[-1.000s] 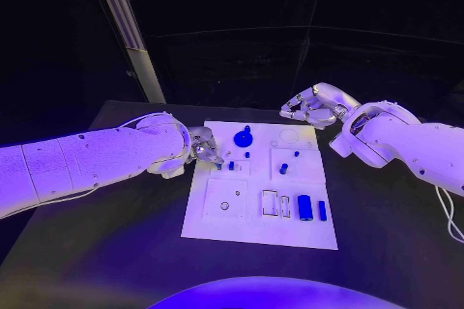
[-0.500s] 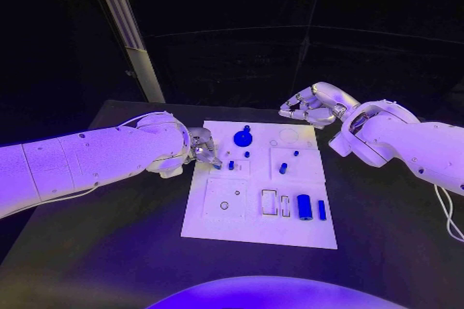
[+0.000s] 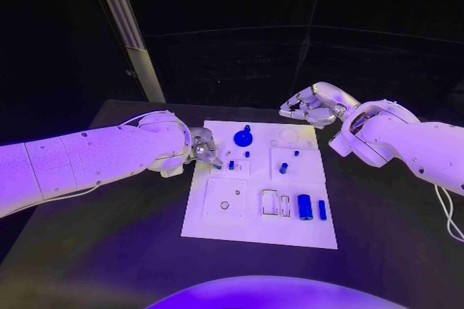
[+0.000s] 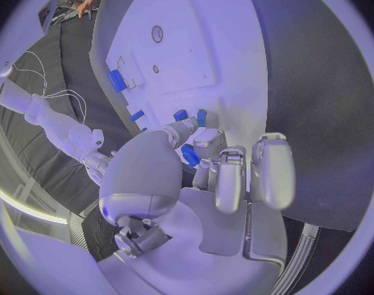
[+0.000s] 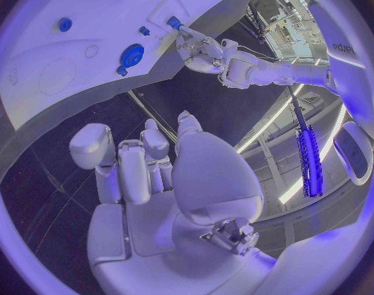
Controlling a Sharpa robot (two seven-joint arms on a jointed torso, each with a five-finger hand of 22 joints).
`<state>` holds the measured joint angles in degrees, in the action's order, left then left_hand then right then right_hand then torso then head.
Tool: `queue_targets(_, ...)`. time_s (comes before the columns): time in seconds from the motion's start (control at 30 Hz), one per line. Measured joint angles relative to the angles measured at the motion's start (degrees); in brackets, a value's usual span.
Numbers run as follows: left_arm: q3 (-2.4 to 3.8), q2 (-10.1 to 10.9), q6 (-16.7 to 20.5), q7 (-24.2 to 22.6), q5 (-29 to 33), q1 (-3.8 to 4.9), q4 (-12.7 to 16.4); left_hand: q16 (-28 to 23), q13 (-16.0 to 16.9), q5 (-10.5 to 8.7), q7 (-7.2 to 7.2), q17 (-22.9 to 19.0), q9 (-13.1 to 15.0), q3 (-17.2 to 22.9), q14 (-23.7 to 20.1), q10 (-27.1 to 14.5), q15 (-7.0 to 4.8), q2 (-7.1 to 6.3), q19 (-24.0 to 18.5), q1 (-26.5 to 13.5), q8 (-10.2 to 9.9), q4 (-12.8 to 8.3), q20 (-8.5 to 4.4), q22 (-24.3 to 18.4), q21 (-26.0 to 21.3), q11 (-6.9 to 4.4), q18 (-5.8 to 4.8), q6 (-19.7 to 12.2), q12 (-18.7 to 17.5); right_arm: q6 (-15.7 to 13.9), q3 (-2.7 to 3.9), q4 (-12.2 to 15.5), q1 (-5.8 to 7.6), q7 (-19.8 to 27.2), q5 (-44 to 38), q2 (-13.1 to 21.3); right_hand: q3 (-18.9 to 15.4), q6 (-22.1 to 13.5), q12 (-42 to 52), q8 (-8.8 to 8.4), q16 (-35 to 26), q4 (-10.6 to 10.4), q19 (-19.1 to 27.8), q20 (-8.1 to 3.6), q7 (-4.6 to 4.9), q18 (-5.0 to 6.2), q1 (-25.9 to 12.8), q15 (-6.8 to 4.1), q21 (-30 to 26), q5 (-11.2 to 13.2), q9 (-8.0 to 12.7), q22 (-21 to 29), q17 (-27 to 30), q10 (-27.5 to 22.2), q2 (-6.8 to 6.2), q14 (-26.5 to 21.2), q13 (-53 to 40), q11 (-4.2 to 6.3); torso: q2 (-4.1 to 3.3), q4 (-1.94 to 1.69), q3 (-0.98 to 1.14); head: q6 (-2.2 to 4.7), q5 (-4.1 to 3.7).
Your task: Assemble the parts on the task board
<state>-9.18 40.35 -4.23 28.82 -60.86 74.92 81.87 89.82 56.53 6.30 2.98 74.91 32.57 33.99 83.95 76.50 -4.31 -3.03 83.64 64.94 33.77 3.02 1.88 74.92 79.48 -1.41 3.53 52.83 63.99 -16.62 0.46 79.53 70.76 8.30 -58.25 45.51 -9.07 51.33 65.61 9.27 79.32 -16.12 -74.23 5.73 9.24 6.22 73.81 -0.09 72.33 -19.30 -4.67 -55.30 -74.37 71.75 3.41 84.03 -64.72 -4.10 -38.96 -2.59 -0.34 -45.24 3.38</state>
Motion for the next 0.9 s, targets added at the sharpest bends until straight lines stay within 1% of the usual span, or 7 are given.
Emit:
queue_targets(0.2, 0.0, -0.69, -0.34, 0.07, -0.06, 0.03, -0.77, 0.0, 0.03, 0.58, -0.17, 0.0, 0.14, 0.93, 0.0, 0.09, 0.0, -0.64, 0.0, -1.77, 0.25, -0.61, 0.0, 0.0, 0.0, 0.08, 0.0, 0.38, 0.0, 0.0, 0.0, 0.04, 0.0, 0.01, 0.0, 0.0, 0.0, 0.0, 0.0, 0.0, 0.0, 0.0, 0.0, 0.0, 0.0, 0.0, 0.0, 0.0, 0.0, 0.0, 0.0, 0.0, 0.0, 0.0, 0.0, 0.0, 0.0, 0.0, -0.02, 0.03, 0.01, -0.1, 0.03)
queue_targets(0.33, -0.04, -1.15, -0.64, 0.29, -0.16, 0.09, -1.16, 0.0, -0.22, 0.59, -0.42, 0.0, 0.04, 2.67, 0.0, 0.32, 0.01, -1.1, 0.0, -3.14, 0.5, -2.35, 0.0, 0.0, 0.0, -0.1, 0.0, 0.82, 0.0, 0.01, 0.0, 0.07, 0.0, 0.02, 0.0, 0.0, 0.0, 0.0, 0.0, 0.0, 0.0, 0.0, 0.0, 0.0, 0.0, 0.0, 0.0, 0.0, 0.0, 0.0, 0.0, 0.0, 0.0, 0.0, 0.0, 0.0, 0.0, 0.0, -0.04, 0.08, 0.01, -0.12, -0.02)
queue_targets(0.4, -0.09, -1.3, -0.79, 0.36, -0.2, 0.12, -1.35, 0.0, -0.34, 0.59, -0.53, 0.0, -0.09, 3.05, -0.01, 0.32, 0.01, -1.39, 0.17, -4.25, 0.5, -2.73, -0.17, 0.0, 0.0, -0.1, 0.0, 0.95, 0.0, 0.02, 0.0, 0.1, 0.0, 0.02, 0.0, 0.03, 0.0, 0.0, 0.0, 0.0, 0.0, 0.0, 0.0, 0.0, 0.0, 0.0, 0.0, 0.0, 0.0, 0.0, 0.0, 0.0, 0.0, 0.0, 0.0, 0.0, 0.0, 0.0, -0.04, 0.09, 0.01, -0.19, -0.06)
queue_targets(0.43, -0.11, -1.38, -0.82, 0.37, -0.21, 0.12, -1.44, 0.0, -0.33, 0.59, -0.62, 0.0, -0.12, 4.05, 0.08, 0.44, -0.08, -1.64, 0.17, -4.5, 0.51, -3.73, -0.17, 0.0, 0.0, -0.21, 0.0, 1.07, 0.0, 0.02, 0.0, 0.1, 0.0, 0.02, 0.0, 0.03, 0.0, 0.0, 0.0, 0.0, 0.0, 0.0, 0.0, 0.0, 0.0, 0.01, 0.0, 0.0, 0.0, 0.0, 0.0, 0.0, 0.0, 0.0, 0.0, 0.0, 0.0, 0.0, -0.04, 0.09, 0.01, -0.21, -0.07)
queue_targets(0.53, -0.15, -1.61, -1.0, 0.44, -0.24, 0.15, -1.78, 0.0, 0.12, 0.59, -0.85, 0.0, -0.21, 3.95, -0.01, 0.81, -0.41, -1.75, 0.17, -5.28, 0.87, -4.01, -0.17, 0.0, 0.0, -0.43, 0.0, 1.45, 0.0, 0.02, 0.0, 0.12, 0.0, 0.02, 0.0, 0.05, 0.0, 0.0, 0.0, 0.0, 0.0, 0.0, 0.0, 0.0, 0.0, 0.0, 0.0, 0.0, 0.0, 0.0, 0.0, 0.0, 0.0, 0.0, 0.0, 0.0, 0.0, 0.0, -0.04, 0.09, 0.01, -0.28, -0.1)
queue_targets(0.67, -0.18, -1.87, -1.19, 0.45, -0.24, 0.16, -2.18, 0.0, 0.22, 0.58, -1.04, 0.0, -0.32, 4.35, -0.01, 0.82, -0.41, -2.01, 0.17, -5.99, 0.87, -4.54, -0.17, 0.0, 0.0, -0.43, 0.01, 1.65, 0.0, 0.03, 0.0, 0.13, 0.0, 0.02, 0.0, 0.05, 0.0, 0.0, 0.0, 0.0, 0.0, 0.0, 0.0, 0.0, 0.0, 0.0, 0.0, 0.0, 0.0, 0.0, 0.0, 0.0, 0.0, 0.0, 0.0, 0.0, 0.0, 0.0, -0.02, 0.07, 0.01, -0.34, -0.12)
queue_targets(0.9, -0.21, -2.08, -1.32, 0.45, -0.23, 0.16, -2.62, 0.0, 0.33, 0.59, -1.28, 0.0, -0.54, 3.43, -0.01, 1.02, -0.41, -2.15, 0.34, -6.93, 0.87, -3.93, -0.34, 0.0, 0.0, -0.64, 0.0, 2.28, 0.0, 0.03, 0.0, 0.13, 0.0, 0.02, 0.0, 0.05, -0.33, 0.0, 0.0, 0.07, -0.12, -0.01, 0.0, 0.0, 0.0, 0.0, 0.0, 0.0, 0.0, -0.16, 0.0, 0.07, 0.01, 0.0, 0.0, 0.0, 0.04, 0.0, 0.0, 0.03, 0.0, -0.31, -0.13)
